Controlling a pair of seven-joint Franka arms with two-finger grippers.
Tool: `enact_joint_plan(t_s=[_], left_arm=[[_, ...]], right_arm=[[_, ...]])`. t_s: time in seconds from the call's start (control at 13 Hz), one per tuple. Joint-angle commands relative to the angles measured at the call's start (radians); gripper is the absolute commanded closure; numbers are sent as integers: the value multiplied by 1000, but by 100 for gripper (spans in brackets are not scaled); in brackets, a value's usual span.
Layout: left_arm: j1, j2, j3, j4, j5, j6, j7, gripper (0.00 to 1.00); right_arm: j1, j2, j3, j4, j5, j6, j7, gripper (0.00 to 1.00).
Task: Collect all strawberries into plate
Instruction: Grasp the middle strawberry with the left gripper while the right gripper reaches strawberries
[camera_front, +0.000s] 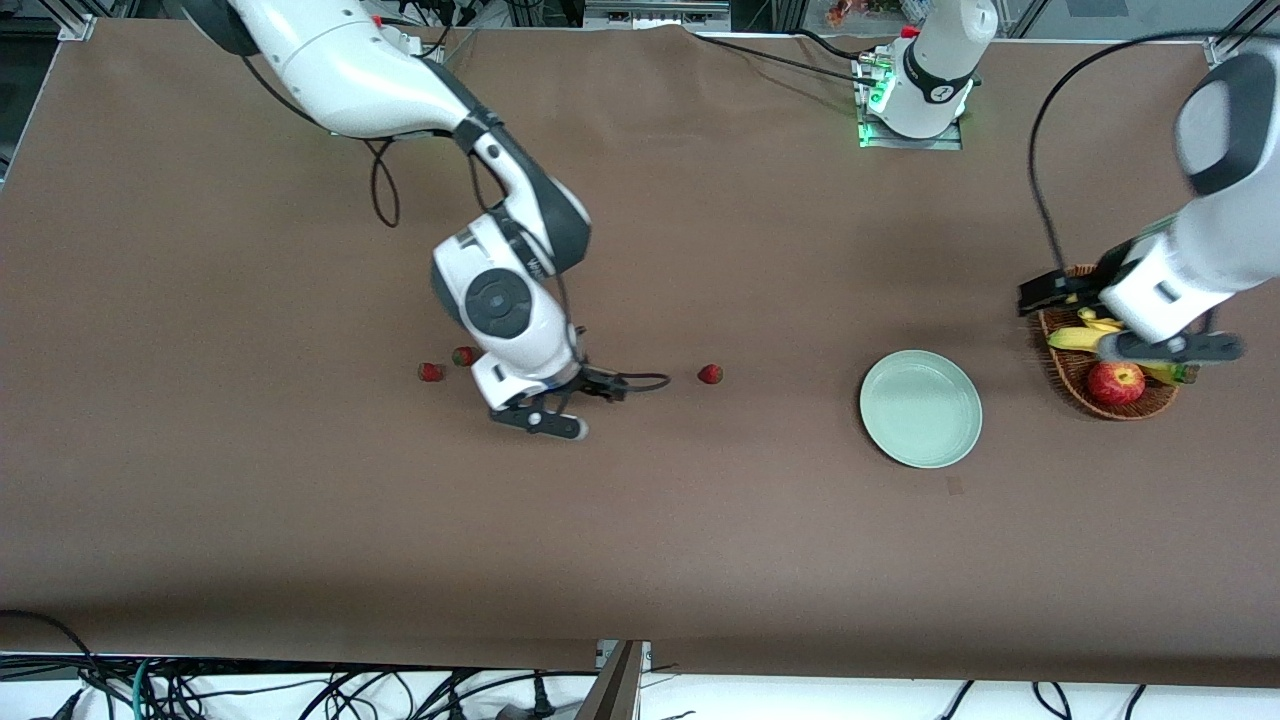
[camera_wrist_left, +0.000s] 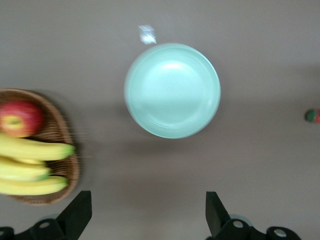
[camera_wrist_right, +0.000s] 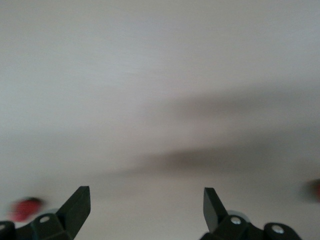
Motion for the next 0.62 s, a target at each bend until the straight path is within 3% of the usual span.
enact_joint_plan(t_s=[0.0, 0.38, 0.54], left_arm=[[-12, 114, -84, 25, -21, 63, -24, 0], [-34, 313, -273, 24, -22, 406, -295, 0], [-143, 394, -272, 21, -8, 535, -453, 0]], right_arm=[[-66, -117, 8, -228, -20, 5, -159, 0], [-135, -174, -53, -409, -26, 20, -360, 0], [-140, -173, -58, -455, -26, 79, -362, 0]])
